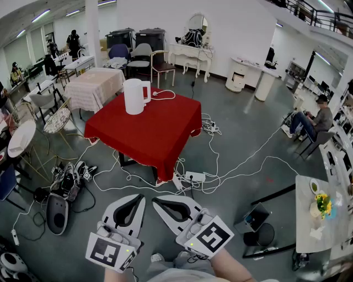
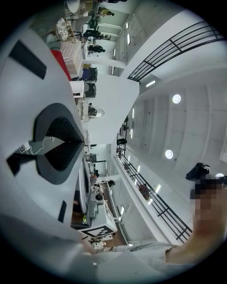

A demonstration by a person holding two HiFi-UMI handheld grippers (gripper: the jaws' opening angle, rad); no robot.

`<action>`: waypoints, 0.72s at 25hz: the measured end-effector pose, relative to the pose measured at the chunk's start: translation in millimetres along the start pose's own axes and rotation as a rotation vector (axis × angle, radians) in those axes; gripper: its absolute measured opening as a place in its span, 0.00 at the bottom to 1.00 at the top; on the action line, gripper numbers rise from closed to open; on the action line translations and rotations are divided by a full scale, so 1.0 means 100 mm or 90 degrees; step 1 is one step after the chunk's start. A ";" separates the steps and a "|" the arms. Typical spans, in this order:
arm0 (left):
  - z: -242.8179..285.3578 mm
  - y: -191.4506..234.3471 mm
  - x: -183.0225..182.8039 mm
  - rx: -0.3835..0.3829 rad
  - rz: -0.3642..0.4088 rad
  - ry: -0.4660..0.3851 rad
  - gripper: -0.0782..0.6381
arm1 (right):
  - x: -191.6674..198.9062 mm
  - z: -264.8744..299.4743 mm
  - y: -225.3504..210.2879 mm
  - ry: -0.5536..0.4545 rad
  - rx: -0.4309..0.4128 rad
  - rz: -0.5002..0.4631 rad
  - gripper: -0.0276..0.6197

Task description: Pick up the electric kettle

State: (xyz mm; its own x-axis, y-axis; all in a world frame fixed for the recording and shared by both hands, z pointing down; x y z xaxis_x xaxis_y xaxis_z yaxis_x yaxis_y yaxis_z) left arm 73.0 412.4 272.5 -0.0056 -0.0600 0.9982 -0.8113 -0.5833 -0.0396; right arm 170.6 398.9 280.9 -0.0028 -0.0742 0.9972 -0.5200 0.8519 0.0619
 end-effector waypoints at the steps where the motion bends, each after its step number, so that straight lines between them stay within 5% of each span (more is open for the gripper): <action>1: -0.01 0.00 0.00 0.000 -0.001 0.001 0.12 | 0.00 0.00 0.01 0.000 0.000 0.001 0.05; 18: -0.07 0.19 0.06 0.010 -0.006 0.000 0.12 | 0.05 0.16 0.01 -0.003 0.021 0.020 0.05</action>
State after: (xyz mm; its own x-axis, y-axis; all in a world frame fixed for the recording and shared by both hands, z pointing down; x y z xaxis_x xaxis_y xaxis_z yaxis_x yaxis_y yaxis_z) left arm 53.3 406.4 278.2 0.0026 -0.0546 0.9985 -0.8021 -0.5965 -0.0305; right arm 156.1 390.8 285.0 -0.0235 -0.0493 0.9985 -0.5476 0.8363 0.0284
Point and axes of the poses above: the fingertips, and each gripper's own axes: z forward along the fingers, y to its left, x out of its underside, the point moved 5 cm from there along -z, backward along the fingers, and after that the axes turned 6 degrees about x, right-handed, at the moved point
